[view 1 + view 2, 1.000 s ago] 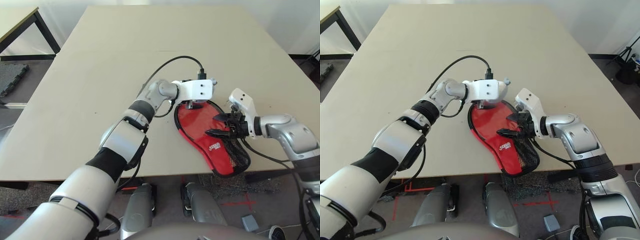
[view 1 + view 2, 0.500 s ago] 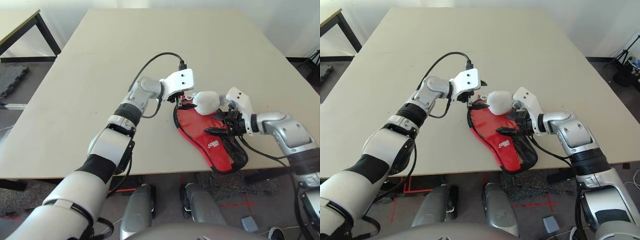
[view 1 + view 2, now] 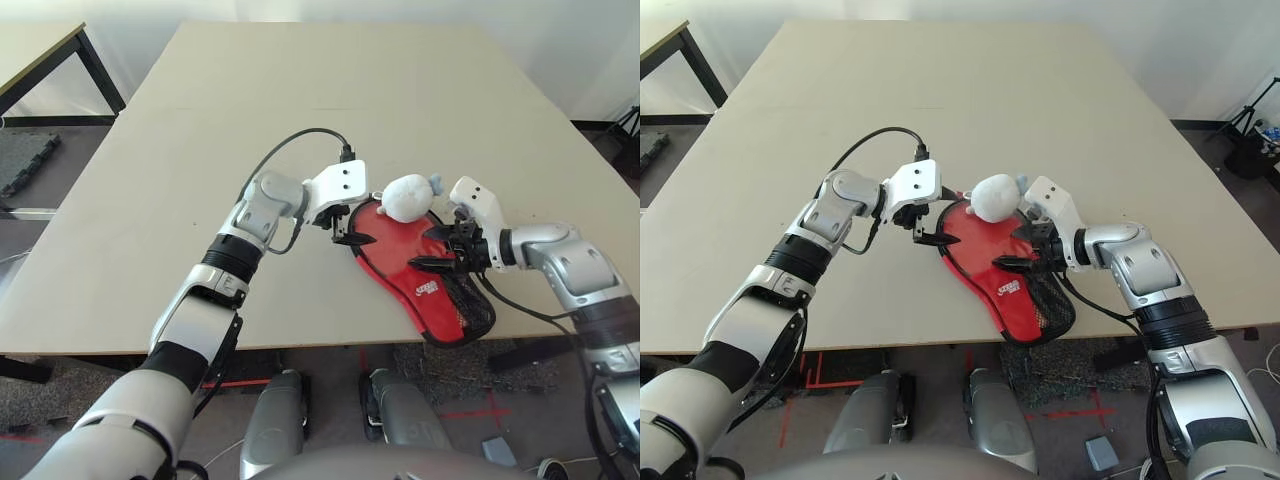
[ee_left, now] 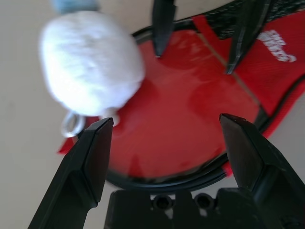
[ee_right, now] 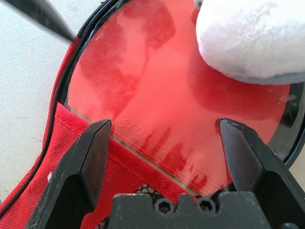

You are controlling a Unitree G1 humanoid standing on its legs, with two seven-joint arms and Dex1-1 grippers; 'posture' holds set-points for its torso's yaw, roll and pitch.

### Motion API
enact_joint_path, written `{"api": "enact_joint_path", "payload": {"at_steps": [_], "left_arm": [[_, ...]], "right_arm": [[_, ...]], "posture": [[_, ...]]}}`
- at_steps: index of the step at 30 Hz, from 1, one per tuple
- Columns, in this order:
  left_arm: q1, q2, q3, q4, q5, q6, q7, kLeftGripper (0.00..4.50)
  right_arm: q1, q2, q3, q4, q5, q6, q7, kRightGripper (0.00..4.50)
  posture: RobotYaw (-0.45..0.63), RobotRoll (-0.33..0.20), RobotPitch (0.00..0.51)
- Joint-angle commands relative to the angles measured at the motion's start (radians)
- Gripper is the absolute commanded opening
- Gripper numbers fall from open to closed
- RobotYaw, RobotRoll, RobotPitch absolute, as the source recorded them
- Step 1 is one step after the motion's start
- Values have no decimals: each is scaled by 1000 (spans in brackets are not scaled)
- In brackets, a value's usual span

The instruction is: Store the ping-pong paddle in its case and zip it.

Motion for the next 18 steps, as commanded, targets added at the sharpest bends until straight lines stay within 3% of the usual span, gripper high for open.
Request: {"api": "enact_joint_path", "payload": {"at_steps": [1,10,18], "left_arm": [[20,-28,-30,-4,-5,46,28,4455],[17,-63,-70,114,21,42,100,4455],[22,-66,-78,159,27,24,112,4455]], "right_arm": [[67,1,74,53,-26,47,8,4500],[92,-41,52,-5,-7,64,24,4500],[65,-190,-65,-148,132,157,134,4500]], "posture": [[24,0,133],[5,0,145],[-2,0,151]]}}
